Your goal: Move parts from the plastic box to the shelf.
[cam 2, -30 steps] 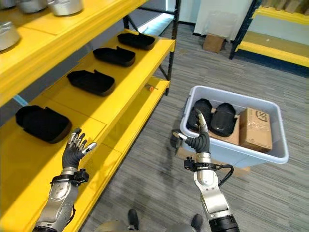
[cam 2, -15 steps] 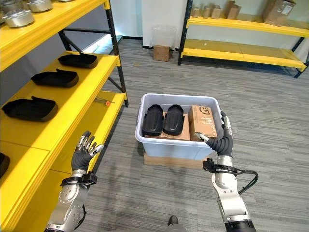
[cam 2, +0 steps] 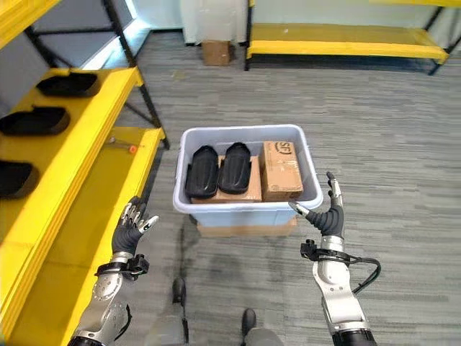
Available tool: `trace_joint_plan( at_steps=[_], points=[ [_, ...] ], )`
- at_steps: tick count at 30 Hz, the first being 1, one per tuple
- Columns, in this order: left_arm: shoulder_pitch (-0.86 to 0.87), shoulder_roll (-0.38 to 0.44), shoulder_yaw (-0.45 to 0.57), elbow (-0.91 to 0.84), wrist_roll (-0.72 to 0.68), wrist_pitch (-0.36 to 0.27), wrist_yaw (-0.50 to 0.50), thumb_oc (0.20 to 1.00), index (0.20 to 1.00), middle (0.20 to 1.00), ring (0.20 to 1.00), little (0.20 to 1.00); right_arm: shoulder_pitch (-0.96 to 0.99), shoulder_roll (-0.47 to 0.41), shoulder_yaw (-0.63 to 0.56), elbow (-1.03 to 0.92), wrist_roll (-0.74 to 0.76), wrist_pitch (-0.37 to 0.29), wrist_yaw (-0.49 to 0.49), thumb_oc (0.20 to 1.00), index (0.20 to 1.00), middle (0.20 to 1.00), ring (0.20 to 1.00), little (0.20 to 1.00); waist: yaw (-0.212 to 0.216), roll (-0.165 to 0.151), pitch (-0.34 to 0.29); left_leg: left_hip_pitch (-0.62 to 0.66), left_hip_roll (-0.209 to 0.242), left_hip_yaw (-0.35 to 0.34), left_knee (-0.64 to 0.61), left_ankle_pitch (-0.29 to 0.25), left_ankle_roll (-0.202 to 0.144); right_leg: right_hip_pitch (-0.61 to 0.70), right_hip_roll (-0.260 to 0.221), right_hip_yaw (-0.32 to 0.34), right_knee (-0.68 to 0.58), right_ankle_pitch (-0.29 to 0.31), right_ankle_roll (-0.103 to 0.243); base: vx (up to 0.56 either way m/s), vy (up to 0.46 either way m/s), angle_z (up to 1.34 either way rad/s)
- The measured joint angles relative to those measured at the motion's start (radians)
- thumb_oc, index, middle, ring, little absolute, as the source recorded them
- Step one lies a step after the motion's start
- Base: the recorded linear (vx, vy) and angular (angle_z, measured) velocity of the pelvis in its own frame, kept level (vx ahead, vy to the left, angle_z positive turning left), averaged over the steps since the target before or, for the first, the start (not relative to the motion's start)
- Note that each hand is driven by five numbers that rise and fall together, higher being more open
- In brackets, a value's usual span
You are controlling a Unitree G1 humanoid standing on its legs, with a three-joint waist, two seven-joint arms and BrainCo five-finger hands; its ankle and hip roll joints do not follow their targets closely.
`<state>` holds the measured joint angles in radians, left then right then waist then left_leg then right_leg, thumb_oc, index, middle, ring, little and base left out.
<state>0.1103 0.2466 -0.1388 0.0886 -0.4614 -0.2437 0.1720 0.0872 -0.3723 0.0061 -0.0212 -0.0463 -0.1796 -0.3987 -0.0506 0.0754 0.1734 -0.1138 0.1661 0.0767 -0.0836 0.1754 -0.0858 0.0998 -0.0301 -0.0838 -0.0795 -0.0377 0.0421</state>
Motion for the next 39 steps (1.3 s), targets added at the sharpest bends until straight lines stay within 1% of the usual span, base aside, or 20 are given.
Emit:
trace_joint_plan(
  at_steps=[2,4,8,12,14,15,16,17,18,19,20,21,22,23,26,27,29,31,34,39],
  points=[
    [-0.021,0.014,0.027,-0.016,0.000,-0.002,0.004,1.000,1.000,1.000,1.000,1.000,-0.002,0.022,0.017,-0.007,0.002,0.010,0.006,1.000,1.000,1.000,1.000,1.000,-0.002,-0.059,0.013,0.032,-0.064,0.060,-0.009,-0.021,0.040,-0.006,-0.076,0.020,0.021,-0.020,0.039,0.13,0.196,-0.35],
    [-0.047,0.019,0.029,-0.017,0.000,-0.002,0.011,1.000,1.000,1.000,1.000,1.000,-0.010,0.045,0.035,-0.007,0.003,0.012,0.010,1.000,1.000,1.000,1.000,1.000,0.003,-0.085,0.013,0.033,-0.110,0.083,-0.009,-0.041,0.068,-0.020,-0.124,0.022,0.027,-0.018,0.053,0.08,0.155,-0.27],
    [-0.054,0.036,0.029,-0.029,0.001,-0.004,0.033,1.000,1.000,1.000,1.000,1.000,-0.054,0.058,0.079,-0.007,0.003,0.023,0.043,1.000,1.000,1.000,1.000,1.000,0.042,-0.095,0.013,0.043,-0.172,0.108,-0.009,-0.077,0.113,-0.022,-0.188,0.019,0.026,-0.001,0.109,0.12,0.202,-0.08],
    [-0.048,0.036,0.022,-0.029,0.002,-0.003,0.037,1.000,1.000,1.000,1.000,1.000,-0.060,0.056,0.078,-0.007,0.003,0.030,0.044,1.000,1.000,1.000,1.000,1.000,0.043,-0.104,0.012,0.031,-0.189,0.107,0.003,-0.094,0.114,-0.037,-0.206,0.014,0.050,-0.026,0.140,0.01,0.191,0.02],
    [-0.066,0.034,0.000,-0.023,0.003,-0.001,0.045,1.000,1.000,1.000,1.000,1.000,-0.066,0.035,0.075,-0.005,0.003,0.033,0.044,1.000,1.000,1.000,1.000,1.000,0.026,-0.076,0.025,-0.014,-0.170,0.102,0.060,-0.112,0.131,-0.171,-0.197,0.016,0.289,-0.064,0.150,-0.05,0.140,0.02],
    [-0.070,0.037,-0.012,-0.027,0.005,-0.002,0.045,1.000,1.000,1.000,1.000,1.000,-0.049,0.034,0.075,-0.003,0.003,0.035,0.044,1.000,1.000,1.000,1.000,1.000,0.016,-0.077,0.029,-0.009,-0.168,0.104,0.064,-0.121,0.139,-0.221,-0.199,0.019,0.397,-0.063,0.150,-0.04,0.180,0.09],
    [-0.068,0.039,-0.013,-0.024,0.007,-0.002,0.047,1.000,1.000,1.000,1.000,1.000,-0.043,0.047,0.078,-0.002,0.003,0.036,0.044,1.000,1.000,1.000,1.000,1.000,0.007,-0.088,0.036,-0.010,-0.175,0.103,0.083,-0.138,0.148,-0.256,-0.210,0.024,0.482,-0.063,0.147,0.05,0.114,-0.03],
    [-0.069,0.050,-0.017,-0.023,0.012,0.000,0.050,1.000,1.000,1.000,1.000,1.000,-0.042,0.053,0.089,-0.003,0.003,0.035,0.044,1.000,1.000,1.000,1.000,1.000,-0.003,-0.112,0.054,-0.010,-0.199,0.105,0.095,-0.157,0.162,-0.350,-0.240,0.046,0.656,-0.041,0.127,0.09,-0.003,-0.02],
    [-0.071,0.049,-0.017,-0.022,0.015,0.001,0.052,1.000,1.000,1.000,1.000,1.000,-0.039,0.053,0.090,-0.003,0.003,0.035,0.044,1.000,1.000,1.000,1.000,1.000,-0.005,-0.112,0.060,-0.008,-0.205,0.100,0.092,-0.158,0.163,-0.384,-0.262,0.044,0.688,-0.043,0.119,0.13,-0.083,-0.02],
    [-0.071,0.050,-0.016,-0.023,0.016,0.002,0.054,1.000,1.000,1.000,1.000,1.000,-0.036,0.051,0.090,-0.004,0.004,0.036,0.044,1.000,1.000,1.000,1.000,1.000,-0.004,-0.111,0.061,-0.010,-0.212,0.100,0.090,-0.155,0.159,-0.383,-0.279,0.042,0.633,-0.052,0.113,0.19,-0.313,0.01],
    [-0.086,0.057,-0.005,-0.023,0.015,0.001,0.058,1.000,1.000,1.000,1.000,1.000,-0.048,0.051,0.092,-0.005,0.004,0.035,0.044,1.000,1.000,1.000,1.000,1.000,0.004,-0.108,0.066,-0.023,-0.214,0.099,0.087,-0.143,0.148,-0.358,-0.303,0.044,0.402,-0.043,0.138,0.21,-0.377,0.12],
    [-0.111,0.057,0.005,-0.010,0.015,-0.006,0.070,1.000,1.000,1.000,1.000,1.000,-0.065,0.047,0.095,-0.001,0.004,0.035,0.042,1.000,1.000,1.000,1.000,1.000,0.003,-0.116,0.075,-0.046,-0.220,0.084,0.097,-0.141,0.140,-0.335,-0.335,0.039,0.177,0.026,0.170,0.22,-0.398,0.21],
    [-0.120,0.053,0.013,0.014,0.014,-0.007,0.078,1.000,1.000,1.000,1.000,1.000,-0.075,0.049,0.096,-0.003,0.004,0.035,0.042,1.000,1.000,1.000,1.000,1.000,0.004,-0.121,0.086,-0.059,-0.224,0.078,0.109,-0.144,0.141,-0.316,-0.346,0.030,0.070,0.077,0.181,0.16,-0.294,0.61],
    [-0.121,0.053,0.024,0.012,0.014,-0.005,0.077,1.000,1.000,1.000,1.000,1.000,-0.070,0.050,0.103,-0.002,0.004,0.035,0.042,1.000,1.000,1.000,1.000,1.000,-0.013,-0.152,0.101,-0.058,-0.224,0.053,0.129,-0.148,0.135,-0.299,-0.357,0.037,0.060,0.140,0.175,0.13,-0.261,0.64],
    [-0.077,0.071,0.020,0.008,0.014,-0.006,0.076,1.000,1.000,1.000,1.000,1.000,-0.060,0.050,0.103,-0.003,0.004,0.034,0.042,1.000,1.000,1.000,1.000,1.000,0.014,-0.211,0.094,-0.052,-0.211,0.041,0.120,-0.154,0.097,-0.277,-0.320,0.010,0.066,0.176,0.152,0.05,-0.210,0.27],
    [-0.067,0.071,0.021,0.005,0.013,-0.006,0.077,1.000,1.000,1.000,1.000,1.000,-0.080,0.041,0.103,0.003,0.004,0.033,0.042,1.000,1.000,1.000,1.000,1.000,0.016,-0.219,0.092,-0.060,-0.192,0.037,0.116,-0.149,0.079,-0.274,-0.301,-0.007,0.050,0.165,0.163,0.00,-0.203,-0.01],
    [-0.067,0.069,-0.004,-0.019,0.013,-0.006,0.075,1.000,1.000,1.000,1.000,1.000,-0.178,0.004,0.105,0.048,0.005,0.033,0.039,1.000,1.000,1.000,1.000,1.000,0.007,-0.154,0.131,-0.081,-0.100,0.024,0.094,-0.118,0.031,-0.294,-0.206,-0.034,0.036,0.170,0.117,-0.04,-0.203,-0.12],
    [-0.100,0.048,-0.021,-0.025,0.011,-0.007,0.075,1.000,1.000,1.000,1.000,1.000,-0.234,-0.027,0.104,0.087,0.017,0.033,0.027,1.000,1.000,1.000,1.000,1.000,0.002,-0.116,0.157,-0.083,-0.061,0.022,0.074,-0.100,0.016,-0.301,-0.164,-0.043,0.030,0.168,0.096,-0.02,-0.135,-0.14],
    [-0.156,0.032,-0.029,-0.027,0.003,-0.010,0.075,1.000,1.000,1.000,1.000,1.000,-0.315,-0.044,0.102,0.129,0.028,0.033,-0.001,1.000,1.000,1.000,1.000,1.000,-0.003,-0.078,0.181,-0.097,-0.028,0.027,0.049,-0.086,-0.003,-0.326,-0.128,-0.043,0.015,0.173,0.079,-0.01,-0.066,-0.16],
    [-0.233,0.035,-0.027,-0.027,0.002,-0.023,0.082,1.000,1.000,1.000,1.000,1.000,-0.474,-0.069,0.143,0.192,0.027,0.034,-0.032,1.000,1.000,1.000,1.000,1.000,-0.006,-0.043,0.235,-0.124,-0.020,0.037,0.049,-0.082,-0.005,-0.363,-0.120,-0.033,0.020,0.174,0.074,-0.03,-0.043,-0.07]
  ],
)
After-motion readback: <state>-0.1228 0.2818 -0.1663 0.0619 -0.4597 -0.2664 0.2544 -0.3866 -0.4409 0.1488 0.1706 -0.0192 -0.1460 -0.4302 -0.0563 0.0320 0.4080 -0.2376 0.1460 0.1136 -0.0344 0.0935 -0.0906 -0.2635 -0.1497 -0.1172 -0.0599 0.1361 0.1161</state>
